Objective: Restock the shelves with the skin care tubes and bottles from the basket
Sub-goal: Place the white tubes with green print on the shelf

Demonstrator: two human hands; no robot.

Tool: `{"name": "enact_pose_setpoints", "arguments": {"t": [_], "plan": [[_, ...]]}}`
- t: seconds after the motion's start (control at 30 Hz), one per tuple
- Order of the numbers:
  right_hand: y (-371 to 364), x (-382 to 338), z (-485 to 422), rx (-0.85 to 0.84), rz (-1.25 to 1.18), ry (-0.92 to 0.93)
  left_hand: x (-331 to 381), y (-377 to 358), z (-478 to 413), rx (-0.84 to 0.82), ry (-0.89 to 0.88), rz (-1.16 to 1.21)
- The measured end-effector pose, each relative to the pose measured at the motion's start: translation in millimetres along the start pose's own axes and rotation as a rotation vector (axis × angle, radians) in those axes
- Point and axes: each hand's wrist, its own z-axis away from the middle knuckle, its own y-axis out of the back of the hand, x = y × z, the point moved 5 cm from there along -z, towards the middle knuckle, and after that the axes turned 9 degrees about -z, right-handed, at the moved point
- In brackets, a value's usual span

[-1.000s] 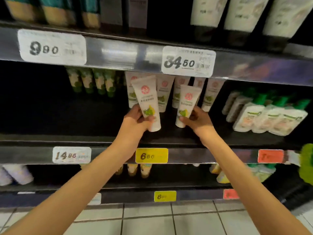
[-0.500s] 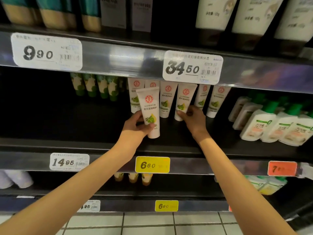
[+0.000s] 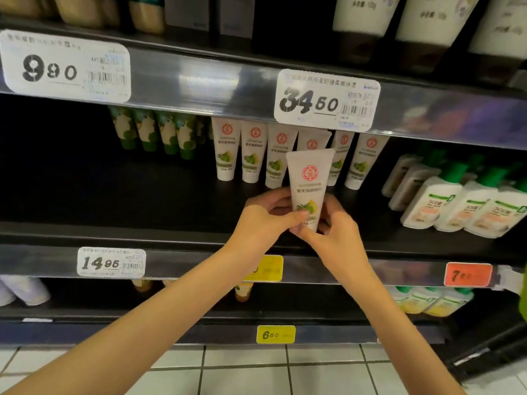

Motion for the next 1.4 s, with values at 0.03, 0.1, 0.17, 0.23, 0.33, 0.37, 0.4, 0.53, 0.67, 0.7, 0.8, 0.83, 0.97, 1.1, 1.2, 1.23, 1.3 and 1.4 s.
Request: {"name": "enact_pose_setpoints", "arguments": {"t": [0.03, 0.1, 0.17, 0.23, 0.33, 0.37, 0.4, 0.53, 0.67, 0.7, 0.8, 0.83, 0.97, 1.1, 1.2, 1.23, 1.3, 1.4], "plan": [[6.7, 2.3, -3.0, 0.016, 0.028, -0.004, 1.2, -2.7, -0.4, -0.012, -0.003, -0.003], [22.6, 13.7, -12.3, 0.07, 0.056, -0.048, 0.7, -2.9, -0.8, -0.034, 0.021, 0.006], [39.8, 30.7, -26.3, 0.181, 0.027, -0.166, -1.6, 0.6, 0.9, -0.033, 0.05, -0.002], [51.7, 43.7, -43.0, 0.268, 0.021, -0.261, -5.3, 4.8, 3.7, -0.019, 0.051, -0.031], [57.2, 49.1, -66.0, 0.314, 0.088, -0.265, -10.5, 12.8, 6.8, 0.023, 0.064, -0.052], [56.2, 49.0, -71.4, 0.317, 0.116, -0.246, -11.8, 15.7, 6.6, 0.037, 0.069, -0.053], [54.7, 48.8, -75.8, 0.318, 0.134, -0.227, -12.8, 18.7, 6.4, 0.048, 0.07, -0.055], [48.7, 49.5, -81.1, 0.297, 0.164, -0.187, -14.7, 27.5, 7.0, 0.07, 0.068, -0.07], [52.9, 52.7, -77.3, 0.344, 0.139, -0.167, -19.7, 33.3, 6.6, 0.093, 0.08, -0.056], [53.5, 53.1, -77.6, 0.347, 0.137, -0.172, -21.1, 33.7, 6.3, 0.095, 0.085, -0.052], [52.1, 52.7, -80.3, 0.344, 0.132, -0.179, -24.4, 34.3, 6.7, 0.098, 0.092, -0.044], [51.5, 52.0, -80.9, 0.347, 0.132, -0.173, -24.9, 34.6, 7.3, 0.099, 0.092, -0.045], [49.2, 51.7, -80.6, 0.338, 0.142, -0.159, -23.5, 37.7, 9.9, 0.106, 0.085, -0.056], [51.2, 49.9, -71.1, 0.42, 0.086, -0.223, -18.7, 48.5, 19.3, 0.124, 0.055, -0.086], [41.3, 36.1, -46.5, 0.536, 0.067, -0.218, -15.7, 65.3, 30.2, 0.161, 0.062, -0.108], [30.3, 27.5, -35.3, 0.551, 0.021, -0.162, -14.2, 73.1, 34.8, 0.186, 0.062, -0.112], [-3.6, 5.5, -11.9, 0.496, -0.091, -0.036, -9.4, 90.3, 46.9, 0.234, 0.052, -0.127], [-80.7, -31.1, 18.2, 0.185, -0.195, 0.034, -3.0, 122.0, 73.5, 0.258, 0.036, -0.2]]}}
